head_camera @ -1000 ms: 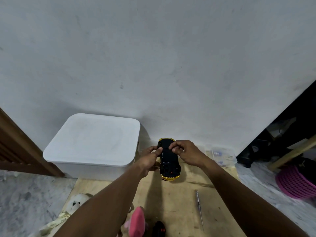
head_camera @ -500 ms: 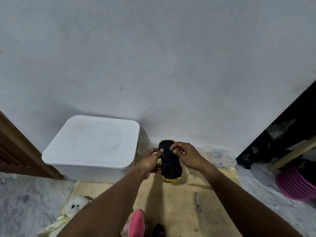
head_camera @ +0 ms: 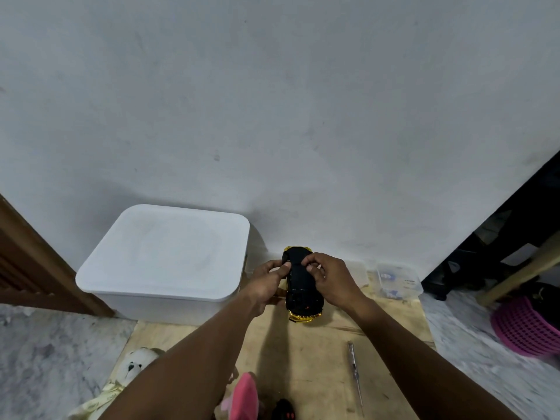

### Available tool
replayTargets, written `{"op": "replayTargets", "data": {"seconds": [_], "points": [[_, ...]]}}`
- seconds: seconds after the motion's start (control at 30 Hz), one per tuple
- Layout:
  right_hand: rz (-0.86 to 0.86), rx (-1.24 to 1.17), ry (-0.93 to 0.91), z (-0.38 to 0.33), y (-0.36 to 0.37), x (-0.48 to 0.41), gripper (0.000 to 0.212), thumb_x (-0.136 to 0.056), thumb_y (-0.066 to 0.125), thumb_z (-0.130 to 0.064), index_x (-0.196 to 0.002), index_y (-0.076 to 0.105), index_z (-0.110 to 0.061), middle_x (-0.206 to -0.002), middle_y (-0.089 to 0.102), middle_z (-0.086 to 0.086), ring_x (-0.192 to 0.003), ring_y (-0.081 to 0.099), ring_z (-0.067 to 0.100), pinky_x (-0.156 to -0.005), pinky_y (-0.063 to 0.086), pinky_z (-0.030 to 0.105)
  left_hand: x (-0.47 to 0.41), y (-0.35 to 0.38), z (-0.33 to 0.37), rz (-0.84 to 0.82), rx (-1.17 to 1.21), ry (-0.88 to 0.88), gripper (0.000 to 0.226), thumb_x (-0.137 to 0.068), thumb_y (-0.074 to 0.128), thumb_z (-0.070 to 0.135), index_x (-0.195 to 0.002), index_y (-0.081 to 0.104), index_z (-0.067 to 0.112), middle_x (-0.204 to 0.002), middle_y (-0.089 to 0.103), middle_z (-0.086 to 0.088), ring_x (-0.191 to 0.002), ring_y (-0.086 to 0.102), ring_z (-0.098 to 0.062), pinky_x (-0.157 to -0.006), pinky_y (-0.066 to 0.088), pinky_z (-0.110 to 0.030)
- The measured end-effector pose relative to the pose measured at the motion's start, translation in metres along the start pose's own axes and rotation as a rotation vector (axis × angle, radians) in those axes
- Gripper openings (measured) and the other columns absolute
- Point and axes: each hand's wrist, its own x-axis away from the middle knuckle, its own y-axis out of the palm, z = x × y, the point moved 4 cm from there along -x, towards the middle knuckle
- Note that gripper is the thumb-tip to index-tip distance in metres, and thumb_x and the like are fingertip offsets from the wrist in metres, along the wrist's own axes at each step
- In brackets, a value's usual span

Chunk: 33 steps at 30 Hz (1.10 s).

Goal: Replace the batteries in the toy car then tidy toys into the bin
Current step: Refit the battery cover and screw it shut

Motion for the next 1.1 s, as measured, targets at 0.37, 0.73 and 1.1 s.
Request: {"op": "replayTargets", "data": {"seconds": [0.37,0.73,1.1], "points": [[-0.006,0.217,-0.078,-0.007,0.000,0.004,0.024,-0.089,0.068,-0.031,-0.113,0.066,-0.030,-0.110,0.044,-0.015,-0.075,0.052,0.000,-0.066,0.040,0.009,-0.001,-0.001,0.003,0.022,0.047,0.013,0.025,-0.098,0.060,0.035,-0.117,0.064,0.019,-0.109,0.072,-0.005,-0.067,0.067,-0.030,-0.064,0.055,-0.039],[0.122,-0.260,0.097,0.001,0.009,0.009,0.071,-0.084,0.071,-0.009,-0.140,0.038,-0.039,-0.128,0.053,-0.007,-0.086,0.066,0.021,-0.070,0.055,0.020,0.000,0.003,0.009,-0.047,0.094,-0.003,0.026,-0.093,0.061,0.035,-0.118,0.064,0.027,-0.113,0.073,-0.001,-0.076,0.068,-0.025,-0.067,0.056,-0.036],[0.149,-0.068,0.034,-0.003,-0.002,0.003,0.024,-0.084,0.071,-0.025,-0.097,0.062,-0.043,-0.114,0.057,-0.018,-0.092,0.065,0.010,-0.076,0.055,0.030,-0.005,0.003,0.010,-0.018,0.022,0.080,0.034,-0.087,0.075,0.029,-0.116,0.058,0.026,-0.099,0.076,-0.006,-0.086,0.071,-0.033,-0.080,0.058,-0.050]]}}
